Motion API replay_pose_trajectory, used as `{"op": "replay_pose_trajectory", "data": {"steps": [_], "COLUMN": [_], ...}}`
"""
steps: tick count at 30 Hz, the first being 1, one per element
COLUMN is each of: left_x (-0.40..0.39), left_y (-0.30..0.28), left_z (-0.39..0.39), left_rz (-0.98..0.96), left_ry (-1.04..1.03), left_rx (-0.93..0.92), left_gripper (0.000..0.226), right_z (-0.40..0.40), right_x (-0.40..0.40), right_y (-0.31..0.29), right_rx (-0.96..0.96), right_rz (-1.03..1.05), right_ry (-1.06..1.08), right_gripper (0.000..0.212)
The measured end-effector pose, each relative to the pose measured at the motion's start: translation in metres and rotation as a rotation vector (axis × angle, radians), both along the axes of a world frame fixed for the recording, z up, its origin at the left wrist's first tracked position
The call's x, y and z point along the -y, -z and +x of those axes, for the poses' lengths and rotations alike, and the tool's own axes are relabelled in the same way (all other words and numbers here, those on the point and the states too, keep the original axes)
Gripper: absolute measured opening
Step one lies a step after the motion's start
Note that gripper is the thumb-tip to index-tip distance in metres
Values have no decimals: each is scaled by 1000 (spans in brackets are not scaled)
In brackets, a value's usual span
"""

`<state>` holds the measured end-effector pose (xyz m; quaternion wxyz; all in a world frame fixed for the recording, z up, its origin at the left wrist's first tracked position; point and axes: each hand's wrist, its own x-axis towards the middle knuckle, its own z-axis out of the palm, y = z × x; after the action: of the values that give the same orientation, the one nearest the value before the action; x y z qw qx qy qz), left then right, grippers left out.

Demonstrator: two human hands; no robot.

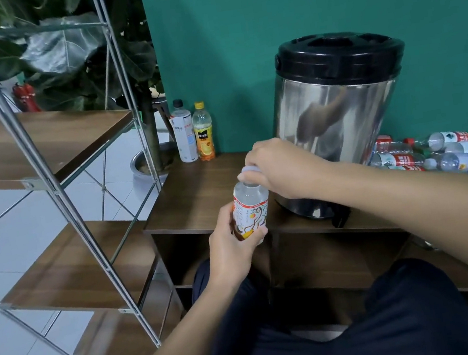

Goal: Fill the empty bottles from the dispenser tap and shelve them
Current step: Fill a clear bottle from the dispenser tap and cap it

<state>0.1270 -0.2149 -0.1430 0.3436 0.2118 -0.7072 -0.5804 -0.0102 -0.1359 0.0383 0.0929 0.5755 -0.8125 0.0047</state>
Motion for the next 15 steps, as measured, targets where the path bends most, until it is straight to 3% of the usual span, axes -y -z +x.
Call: {"op": "replay_pose_trajectory", "data": {"steps": [4, 8, 15], "left_x": [31, 67, 109], "left_y": [-5, -16, -18], "left_z": [-8, -15, -37], "left_rz": [-41, -141, -141], "left_ry": [3, -17, -43], "left_rx": [57, 178, 223], "left_gripper": [65, 62, 60], "right_z": [-12, -17, -18], "right_x": [21, 49, 97], "right_y": [2, 11, 23], "right_rx": [187, 220, 275], "right_rz": [-145, -223, -327], "right_ry": [-26, -31, -40], "right_gripper": [40, 34, 31]}}
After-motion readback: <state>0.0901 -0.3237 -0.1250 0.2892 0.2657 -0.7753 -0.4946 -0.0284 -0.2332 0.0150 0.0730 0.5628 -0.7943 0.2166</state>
